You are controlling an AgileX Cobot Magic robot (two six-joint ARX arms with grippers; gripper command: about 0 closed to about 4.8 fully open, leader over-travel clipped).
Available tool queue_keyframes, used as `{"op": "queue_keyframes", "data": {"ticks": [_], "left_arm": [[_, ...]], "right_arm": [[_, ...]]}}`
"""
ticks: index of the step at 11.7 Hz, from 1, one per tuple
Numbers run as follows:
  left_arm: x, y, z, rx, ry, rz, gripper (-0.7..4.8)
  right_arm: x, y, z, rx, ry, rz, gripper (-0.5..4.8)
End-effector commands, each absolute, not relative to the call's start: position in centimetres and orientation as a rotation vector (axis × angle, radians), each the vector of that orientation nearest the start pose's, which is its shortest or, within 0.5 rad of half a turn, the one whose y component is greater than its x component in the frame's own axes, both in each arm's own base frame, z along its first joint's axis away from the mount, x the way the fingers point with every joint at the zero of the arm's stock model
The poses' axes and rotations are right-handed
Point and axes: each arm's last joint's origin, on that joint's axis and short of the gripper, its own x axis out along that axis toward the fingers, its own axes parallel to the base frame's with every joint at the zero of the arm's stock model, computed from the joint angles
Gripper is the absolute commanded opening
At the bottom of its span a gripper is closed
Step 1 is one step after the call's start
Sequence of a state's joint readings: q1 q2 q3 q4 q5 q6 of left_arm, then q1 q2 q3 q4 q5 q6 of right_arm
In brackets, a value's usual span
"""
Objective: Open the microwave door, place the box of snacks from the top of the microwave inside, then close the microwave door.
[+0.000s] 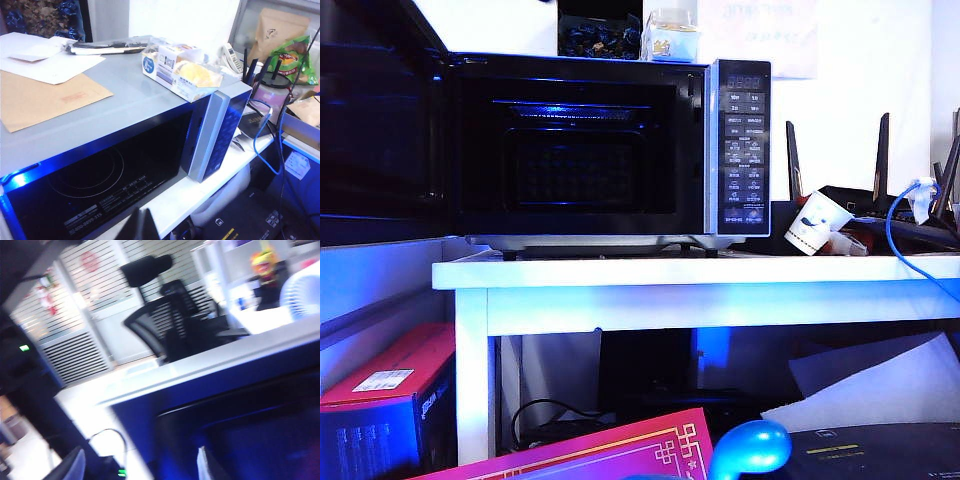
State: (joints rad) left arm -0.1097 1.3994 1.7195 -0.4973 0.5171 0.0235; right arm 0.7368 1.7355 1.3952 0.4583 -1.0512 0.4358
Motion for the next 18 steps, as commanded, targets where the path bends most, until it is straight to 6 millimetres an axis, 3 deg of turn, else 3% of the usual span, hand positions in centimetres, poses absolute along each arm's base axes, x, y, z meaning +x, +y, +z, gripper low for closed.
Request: {"op": "queue_keyframes", "data": {"ticks": [1,6,10,11,13,16,18], "left_arm": [[29.7,-4.9,45.8,0.029,0.275,-0.704,-0.05],[32.0,-5.3,43.7,0.044,0.334,-0.767,-0.05],[32.1,-5.4,43.5,0.064,0.322,-0.792,-0.05],[32.1,-5.4,43.6,0.064,0.322,-0.793,-0.05],[32.1,-5.4,43.6,0.065,0.321,-0.793,-0.05],[32.1,-5.4,43.6,0.065,0.321,-0.793,-0.05],[32.1,-5.4,43.6,0.065,0.321,-0.792,-0.05]], "right_arm": [[26.9,28.8,35.5,0.288,0.231,1.809,3.00],[29.3,25.1,37.0,0.300,0.152,1.742,3.01],[32.1,21.3,38.2,0.414,0.056,1.529,3.00],[32.6,20.6,38.3,0.423,0.034,1.484,2.80],[33.4,19.6,39.0,0.445,-0.081,1.318,0.68],[33.7,19.2,41.6,0.290,-0.367,1.036,0.74],[34.3,18.9,42.8,0.167,-0.432,0.735,0.77]]}}
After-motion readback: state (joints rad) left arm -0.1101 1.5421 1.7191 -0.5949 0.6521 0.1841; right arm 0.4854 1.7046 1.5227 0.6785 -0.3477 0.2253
